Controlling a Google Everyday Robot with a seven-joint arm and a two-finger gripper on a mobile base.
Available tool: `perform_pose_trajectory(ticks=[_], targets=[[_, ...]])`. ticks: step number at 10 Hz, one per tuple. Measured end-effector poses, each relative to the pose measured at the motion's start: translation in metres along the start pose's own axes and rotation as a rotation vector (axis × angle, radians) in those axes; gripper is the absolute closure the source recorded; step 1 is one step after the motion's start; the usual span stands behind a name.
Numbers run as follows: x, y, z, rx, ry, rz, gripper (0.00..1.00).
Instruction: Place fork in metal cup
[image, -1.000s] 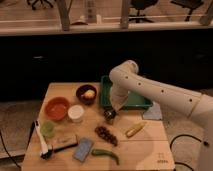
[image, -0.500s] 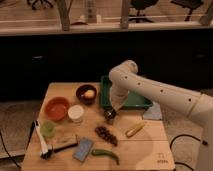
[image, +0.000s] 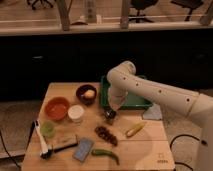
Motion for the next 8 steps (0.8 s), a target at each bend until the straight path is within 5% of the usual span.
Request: perform_pose_trajectory(ticks=[5,8], targets=[[-0.0051,-0.0031,0.0002,0.002,-0.003,-0.010,0.97],[-0.0060,-0.0034,0.0000,-0.006,-0.004,-0.012,0.73]])
